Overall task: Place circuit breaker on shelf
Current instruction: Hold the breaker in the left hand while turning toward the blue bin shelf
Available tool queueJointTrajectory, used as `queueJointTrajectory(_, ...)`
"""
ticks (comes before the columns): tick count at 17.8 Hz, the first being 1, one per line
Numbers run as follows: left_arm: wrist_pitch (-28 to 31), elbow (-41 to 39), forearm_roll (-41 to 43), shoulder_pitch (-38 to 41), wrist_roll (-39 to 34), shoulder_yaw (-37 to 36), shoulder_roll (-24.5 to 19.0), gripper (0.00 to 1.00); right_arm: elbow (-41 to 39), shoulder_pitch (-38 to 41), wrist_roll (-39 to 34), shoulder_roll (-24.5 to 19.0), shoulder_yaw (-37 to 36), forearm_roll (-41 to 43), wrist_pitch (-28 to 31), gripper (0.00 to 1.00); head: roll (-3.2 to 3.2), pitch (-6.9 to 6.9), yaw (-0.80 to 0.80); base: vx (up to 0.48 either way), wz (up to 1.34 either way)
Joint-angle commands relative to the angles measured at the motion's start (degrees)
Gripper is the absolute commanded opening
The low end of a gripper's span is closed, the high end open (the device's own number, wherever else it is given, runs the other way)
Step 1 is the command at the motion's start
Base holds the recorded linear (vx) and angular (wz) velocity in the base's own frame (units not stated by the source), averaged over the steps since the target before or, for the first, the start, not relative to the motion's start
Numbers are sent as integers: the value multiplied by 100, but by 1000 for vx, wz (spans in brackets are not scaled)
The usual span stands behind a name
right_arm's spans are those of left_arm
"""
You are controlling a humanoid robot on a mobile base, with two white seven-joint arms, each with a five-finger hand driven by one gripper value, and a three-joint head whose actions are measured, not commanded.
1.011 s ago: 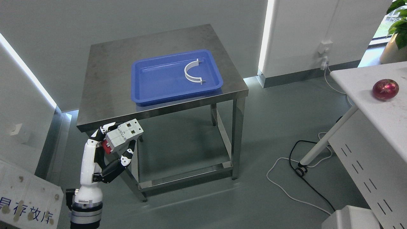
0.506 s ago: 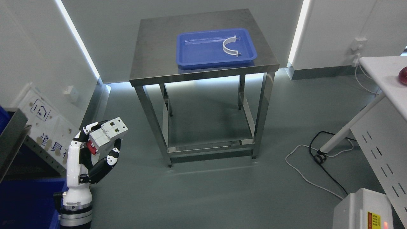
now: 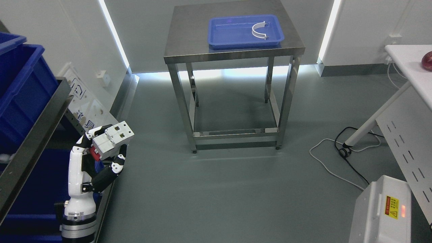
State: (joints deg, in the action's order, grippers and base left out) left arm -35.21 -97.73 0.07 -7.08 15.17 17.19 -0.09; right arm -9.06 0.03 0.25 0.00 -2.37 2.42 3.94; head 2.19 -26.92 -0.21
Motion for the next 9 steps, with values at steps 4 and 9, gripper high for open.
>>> queueJointTrajectory(4,-92,-27,98,-47,109,-128,-91,13,1,85,-7,100,0,-4,-122,100,0,0,0,-320,615)
queueJointTrajectory(9,14,-35,107,-880,127,-1434,-91,13,1,85,-7,100,0,-4,-122,100,0,0,0,-248,1647)
